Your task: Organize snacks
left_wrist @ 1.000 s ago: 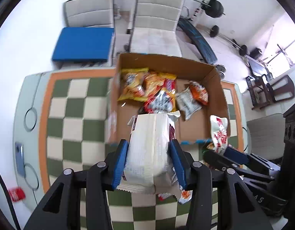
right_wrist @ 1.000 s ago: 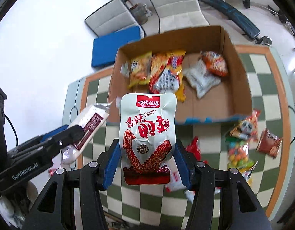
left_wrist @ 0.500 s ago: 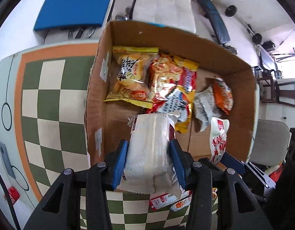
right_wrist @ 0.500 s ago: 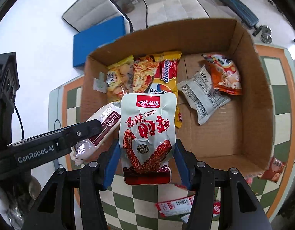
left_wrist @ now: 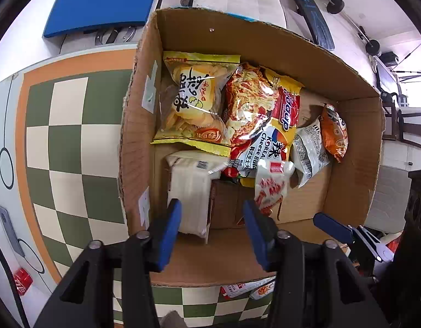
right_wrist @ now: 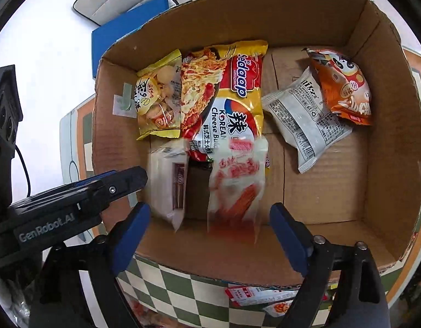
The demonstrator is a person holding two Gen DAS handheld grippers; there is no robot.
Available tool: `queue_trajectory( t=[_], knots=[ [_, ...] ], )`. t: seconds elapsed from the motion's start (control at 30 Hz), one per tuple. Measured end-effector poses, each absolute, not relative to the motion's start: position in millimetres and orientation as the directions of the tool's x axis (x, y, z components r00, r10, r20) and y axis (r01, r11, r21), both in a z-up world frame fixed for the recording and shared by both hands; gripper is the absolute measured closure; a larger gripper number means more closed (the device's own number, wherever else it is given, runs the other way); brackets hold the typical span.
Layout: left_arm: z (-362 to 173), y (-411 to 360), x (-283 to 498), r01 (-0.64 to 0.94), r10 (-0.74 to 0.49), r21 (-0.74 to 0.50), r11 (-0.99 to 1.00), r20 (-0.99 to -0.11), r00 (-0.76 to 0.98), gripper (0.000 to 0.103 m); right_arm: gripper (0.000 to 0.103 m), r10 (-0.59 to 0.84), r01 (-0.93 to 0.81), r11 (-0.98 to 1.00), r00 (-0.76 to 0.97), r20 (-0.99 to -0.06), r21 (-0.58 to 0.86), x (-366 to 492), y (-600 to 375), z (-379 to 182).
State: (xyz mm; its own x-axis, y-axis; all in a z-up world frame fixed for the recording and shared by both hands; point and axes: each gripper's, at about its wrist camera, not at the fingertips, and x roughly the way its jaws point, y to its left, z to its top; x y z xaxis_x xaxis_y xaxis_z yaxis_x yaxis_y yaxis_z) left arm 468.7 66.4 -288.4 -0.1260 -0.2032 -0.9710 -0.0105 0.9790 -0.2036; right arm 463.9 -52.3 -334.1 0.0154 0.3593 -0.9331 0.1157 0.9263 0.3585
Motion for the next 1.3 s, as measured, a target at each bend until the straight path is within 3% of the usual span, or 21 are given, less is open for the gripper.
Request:
queue_trajectory(
  t=[0.07,0.13,0.47,0.73,0.83,1.03,1.3],
  knots=[
    [-286.8,69.0,469.3,-0.013,-0.205,-0.205,0.979,-0.971,-0.122,0.030,0.011,0.349,0.113,0.931,0.009,-0.937,0.348,464.8,-51.1,-335.6],
    [-282.1,68.3,467.9,-0.004,-0.200,-0.201,0.980,-0.974,-0.102,0.017,0.010,0.341,0.110,0.934,0.007,-0.940,0.340,464.6,-51.1,-334.6],
    [-228.7,44.7,436.9,0.078,-0.197,-0.193,0.978,-0.979,0.057,0.017,0.008,0.274,0.053,0.958,0.100,-0.957,0.280,443.2,-70.3,-293.4],
    [-183.8,6.3,346.2,0.167,-0.130,-0.088,0.982,-0.957,0.259,0.017,0.008,0.278,0.064,0.955,0.157,-0.948,0.290,381.0,-122.8,-259.4],
    [-201.2,-7.2,307.9,0.224,-0.060,-0.001,0.974,-0.964,0.259,0.017,0.008,0.285,0.123,0.945,0.136,-0.949,0.302,342.2,-155.2,-267.0],
    [-291.2,-35.5,256.3,0.379,0.079,0.111,0.919,-0.992,0.099,0.017,0.008,0.328,0.329,0.882,0.084,-0.941,0.337,260.4,-211.5,-313.3],
    [-397.4,-72.8,229.4,0.612,0.304,0.265,0.745,-0.952,0.043,0.017,0.008,0.435,0.558,0.738,0.038,-0.900,0.380,198.2,-235.1,-395.8]
  ],
)
